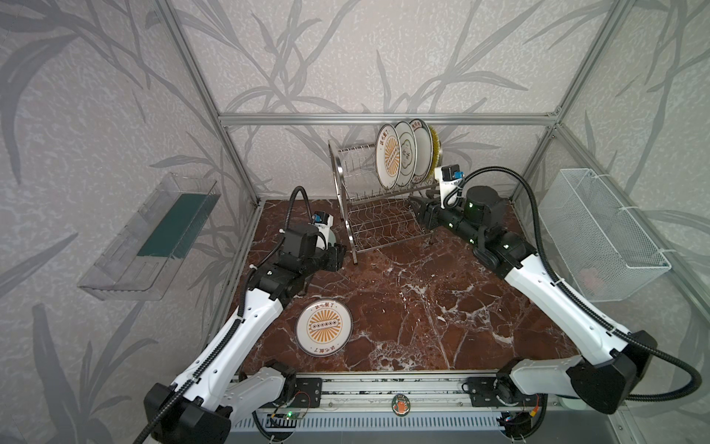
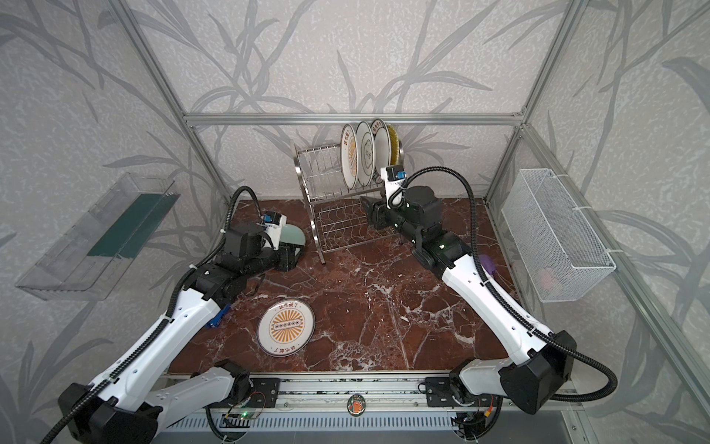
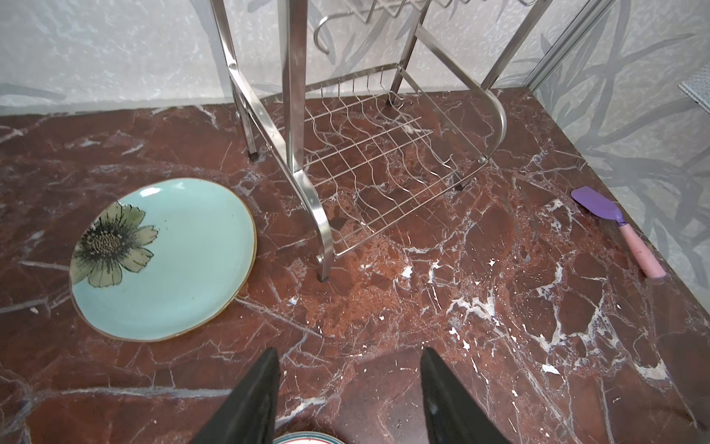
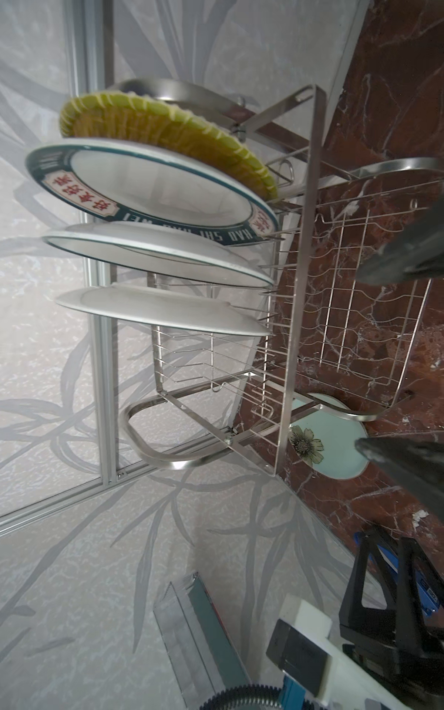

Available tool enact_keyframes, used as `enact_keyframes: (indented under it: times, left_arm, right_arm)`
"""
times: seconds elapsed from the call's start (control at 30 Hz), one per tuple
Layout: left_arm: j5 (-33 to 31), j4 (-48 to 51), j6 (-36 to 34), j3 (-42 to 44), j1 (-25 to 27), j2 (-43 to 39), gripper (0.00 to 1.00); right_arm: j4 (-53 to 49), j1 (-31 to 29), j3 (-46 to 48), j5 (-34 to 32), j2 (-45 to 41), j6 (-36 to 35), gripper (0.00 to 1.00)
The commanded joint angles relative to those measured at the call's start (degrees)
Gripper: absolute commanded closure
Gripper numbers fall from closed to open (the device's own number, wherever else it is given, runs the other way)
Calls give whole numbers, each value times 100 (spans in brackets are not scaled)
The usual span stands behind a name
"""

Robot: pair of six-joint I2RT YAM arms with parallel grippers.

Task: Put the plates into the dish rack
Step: 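Withdraw the right gripper from the rack and lower it toward the table, then reach the right gripper across to the table sunburst plate and grasp its rim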

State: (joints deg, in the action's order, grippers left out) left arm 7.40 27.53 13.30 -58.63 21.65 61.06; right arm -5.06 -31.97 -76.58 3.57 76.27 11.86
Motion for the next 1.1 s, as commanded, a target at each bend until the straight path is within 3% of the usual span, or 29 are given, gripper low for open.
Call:
enact_keyframes:
  times: [0.0,0.5,1.07]
  left_arm:
    - [-97,234,401,228,4,-185,43]
    - [-374,453,1035,1090,11,-731,44]
    - [-459,677,1107,1525,6,-1094,44]
  right_arm:
    - [277,-11,340,204,-148,308,39]
    - [669,-495,1784,531,298,1049,40]
    - [1706,-1986,2093,1377,2241,2408,41]
